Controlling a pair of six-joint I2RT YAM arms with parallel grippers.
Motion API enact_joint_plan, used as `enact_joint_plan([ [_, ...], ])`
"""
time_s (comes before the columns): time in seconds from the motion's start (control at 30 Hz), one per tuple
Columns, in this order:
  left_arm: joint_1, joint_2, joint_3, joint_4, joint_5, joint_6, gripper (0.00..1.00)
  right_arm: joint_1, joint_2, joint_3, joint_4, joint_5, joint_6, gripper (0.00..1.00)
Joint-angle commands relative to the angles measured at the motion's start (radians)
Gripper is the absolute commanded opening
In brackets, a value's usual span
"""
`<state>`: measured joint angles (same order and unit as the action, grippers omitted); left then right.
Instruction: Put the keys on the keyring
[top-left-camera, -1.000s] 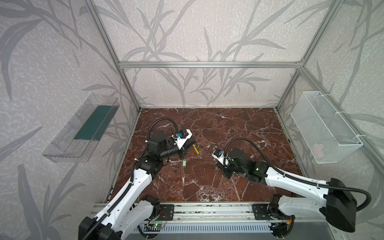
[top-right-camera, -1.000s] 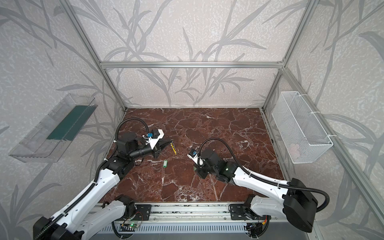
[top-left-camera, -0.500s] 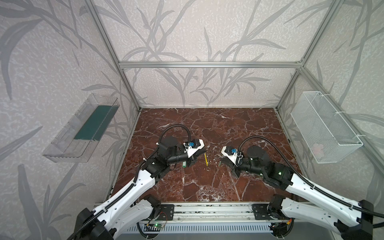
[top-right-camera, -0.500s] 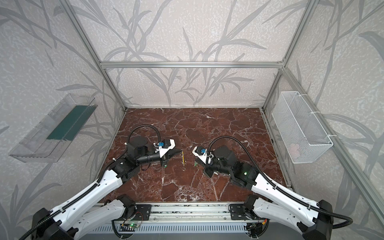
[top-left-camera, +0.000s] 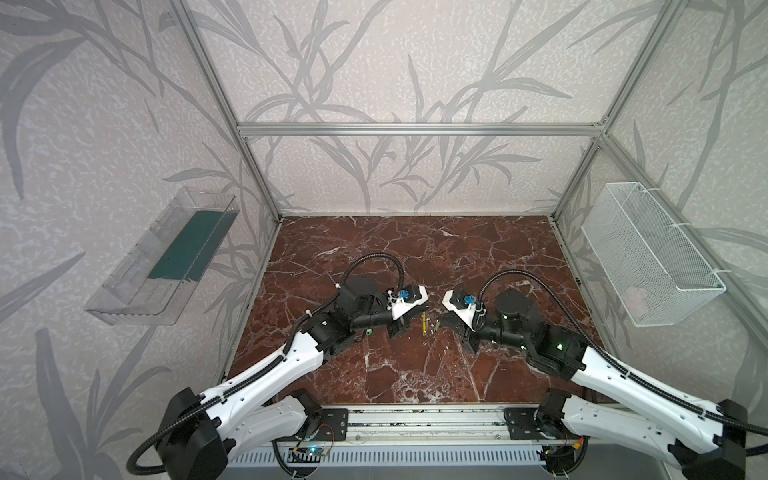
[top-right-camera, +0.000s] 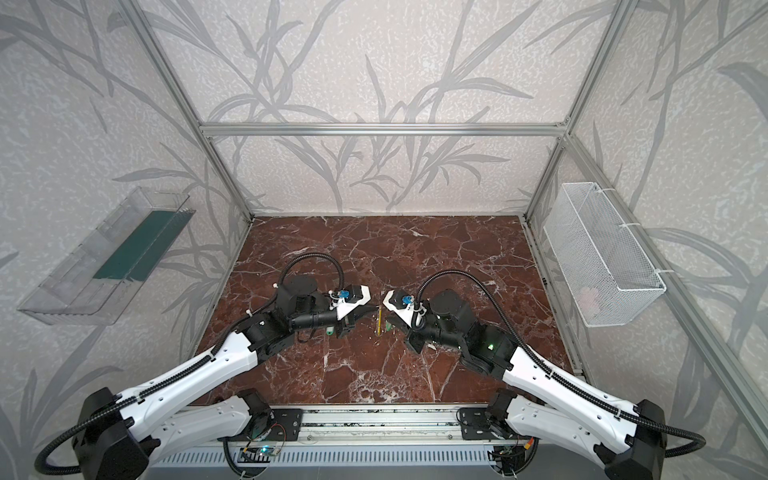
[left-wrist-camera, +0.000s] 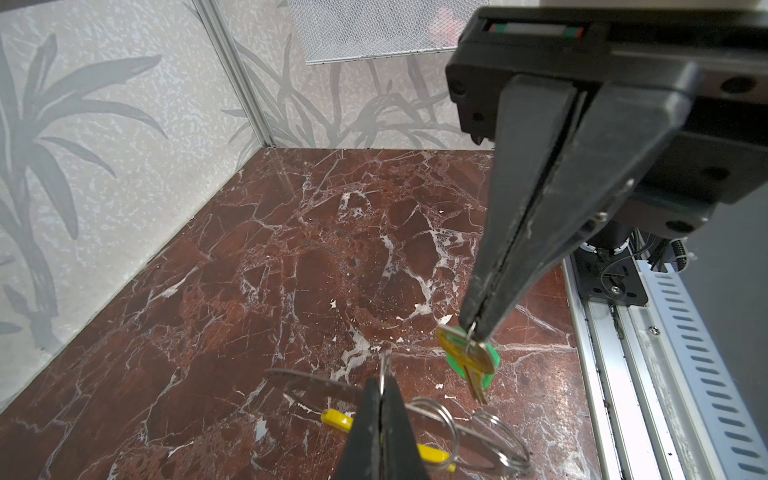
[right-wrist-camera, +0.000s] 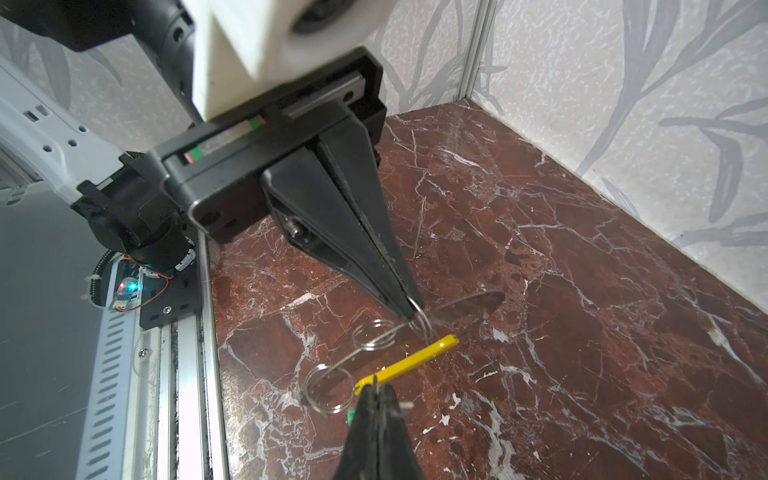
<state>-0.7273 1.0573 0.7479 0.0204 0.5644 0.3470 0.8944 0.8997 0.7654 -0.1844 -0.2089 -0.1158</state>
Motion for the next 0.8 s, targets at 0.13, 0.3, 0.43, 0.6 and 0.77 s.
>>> enact_joint_plan([
  [0.13,-0.029,0.021,0.056,0.007,-0.022,0.036,0.0,-0.005,-0.017,-0.019,0.058,0.023,0.018,0.0],
  [0.3,-0.047,0.029,0.066,-0.003,-0.033,0.049,0.0,-0.005,-0.023,-0.026,0.072,0.042,0.021,0.0],
  [0.43,-0.06,0.036,0.073,-0.017,-0.044,0.064,0.0,-0.005,-0.027,-0.029,0.081,0.072,0.023,0.0],
  [0.6,-0.068,0.042,0.08,-0.02,-0.051,0.072,0.0,-0.005,-0.033,-0.039,0.086,0.109,0.022,0.0],
  [0.77,-0.072,0.051,0.086,-0.03,-0.053,0.084,0.0,-0.006,-0.057,-0.06,0.11,0.153,0.028,0.0],
])
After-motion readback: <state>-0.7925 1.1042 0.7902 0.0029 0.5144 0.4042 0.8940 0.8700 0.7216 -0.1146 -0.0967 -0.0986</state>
